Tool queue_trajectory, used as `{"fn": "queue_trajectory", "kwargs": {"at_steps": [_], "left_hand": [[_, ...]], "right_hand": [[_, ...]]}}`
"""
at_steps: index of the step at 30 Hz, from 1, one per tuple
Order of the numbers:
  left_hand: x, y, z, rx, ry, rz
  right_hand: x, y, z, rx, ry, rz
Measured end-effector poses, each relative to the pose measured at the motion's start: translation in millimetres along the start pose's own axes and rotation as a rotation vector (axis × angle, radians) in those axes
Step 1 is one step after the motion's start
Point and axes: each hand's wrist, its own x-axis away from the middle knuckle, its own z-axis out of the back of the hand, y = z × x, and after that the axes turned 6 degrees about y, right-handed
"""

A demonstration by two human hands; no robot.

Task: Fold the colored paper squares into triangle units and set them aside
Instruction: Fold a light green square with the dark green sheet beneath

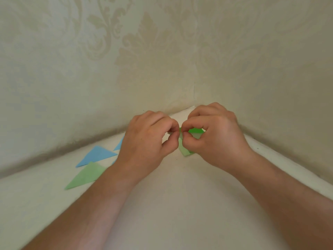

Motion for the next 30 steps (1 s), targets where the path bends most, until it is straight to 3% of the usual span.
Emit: {"fn": "queue_trajectory", "kwargs": {"at_steps": [9, 21, 25, 27, 30], "left_hand": [[-1.7, -9.9, 11.8, 0.044, 0.001, 0.099], [-4.0, -12.9, 14.5, 0.073, -0.016, 0.126], [-4.7, -18.6, 19.9, 0.069, 0.033, 0.198], [-4.6, -12.4, 15.5, 0.085, -0.006, 0.178], [-3.8, -0.5, 6.4, 0.114, -0.044, 0.119]], "right_hand": [[-7.1, 23.9, 14.6, -0.053, -0.021, -0.133], [-15.6, 31.9, 36.2, 0.079, -0.062, -0.141], [-19.5, 39.3, 48.9, 0.037, 0.075, -0.231], [-16.0, 28.4, 42.6, -0.01, 0.08, -0.185], [-4.4, 6.7, 19.6, -0.028, -0.047, -0.012]]}}
